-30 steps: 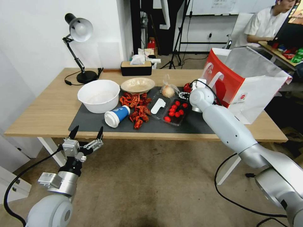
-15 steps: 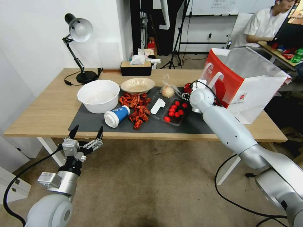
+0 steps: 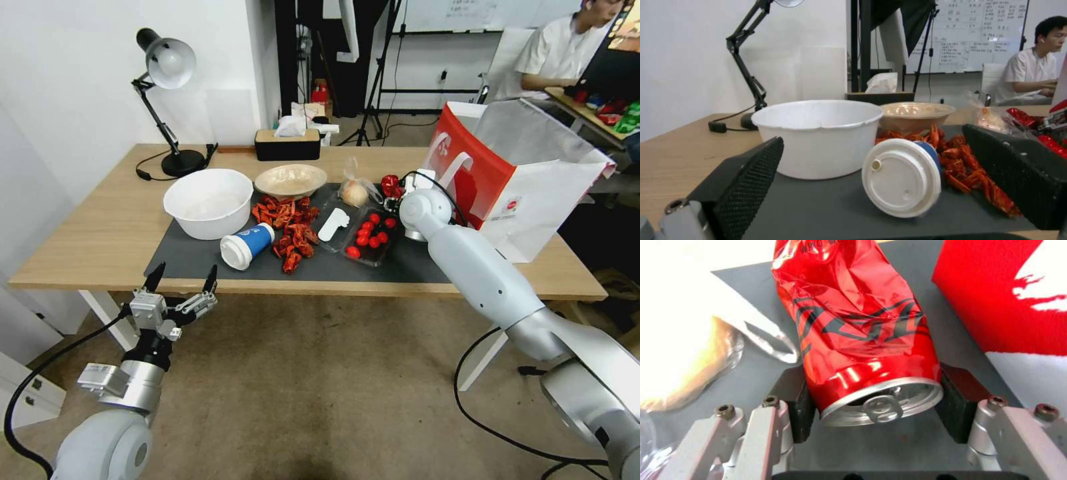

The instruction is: Pick up the trash from the table and place it into the takeout bag.

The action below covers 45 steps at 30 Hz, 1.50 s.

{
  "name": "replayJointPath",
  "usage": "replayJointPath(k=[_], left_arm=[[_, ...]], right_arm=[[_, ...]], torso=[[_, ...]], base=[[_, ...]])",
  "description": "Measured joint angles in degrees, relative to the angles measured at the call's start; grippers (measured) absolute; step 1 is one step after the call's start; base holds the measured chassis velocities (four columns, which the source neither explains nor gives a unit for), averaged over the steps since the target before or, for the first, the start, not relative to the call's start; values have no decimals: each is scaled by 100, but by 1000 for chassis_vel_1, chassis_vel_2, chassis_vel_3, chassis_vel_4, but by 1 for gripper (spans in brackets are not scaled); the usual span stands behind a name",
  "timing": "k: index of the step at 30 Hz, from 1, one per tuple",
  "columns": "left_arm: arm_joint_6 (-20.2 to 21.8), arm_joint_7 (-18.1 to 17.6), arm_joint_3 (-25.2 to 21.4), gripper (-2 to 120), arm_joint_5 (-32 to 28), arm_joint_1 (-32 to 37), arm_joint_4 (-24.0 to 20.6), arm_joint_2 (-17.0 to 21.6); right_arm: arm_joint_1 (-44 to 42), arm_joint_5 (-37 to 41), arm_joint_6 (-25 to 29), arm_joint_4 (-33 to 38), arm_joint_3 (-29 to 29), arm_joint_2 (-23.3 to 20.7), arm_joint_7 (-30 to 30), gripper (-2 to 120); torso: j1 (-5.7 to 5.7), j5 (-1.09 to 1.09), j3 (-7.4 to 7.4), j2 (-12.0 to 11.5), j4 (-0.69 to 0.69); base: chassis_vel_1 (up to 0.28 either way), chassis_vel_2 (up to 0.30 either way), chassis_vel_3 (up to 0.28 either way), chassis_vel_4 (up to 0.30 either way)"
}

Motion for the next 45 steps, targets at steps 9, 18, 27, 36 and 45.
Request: replayJointPath(k=[9,18,27,36,45], left_arm=[[-6,-1,-7,100,-2,-1,-40,0],[-6,-3,-13,100,6,23,-96,-27],[-6,-7,-19,100,29,39,-140,-43],[-6,-8,-72,100,31,82,-204,-65],[-5,-8,-72,100,41,112,-225,-98]], right_arm=[[-104,-68,-3,331,-3,-121,-13,53],[-471,-249,51,1337,126,-485,1,53],[-1032,-293,124,2703,337,-803,7,53],[-1827,-290,124,3873,640,-1209,-233,53],[-2801,-547,255,4995,1283,-1658,-956,53]], torso=[[0,-1,0,-2,-1],[0,0,0,-1,-2],[0,-1,0,0,-1],[0,0,-1,0,-1],[-1,-1,-1,1,-1]], base=[[0,0,0,0],[0,0,0,0],[0,0,0,0],[0,0,0,0],[0,0,0,0]])
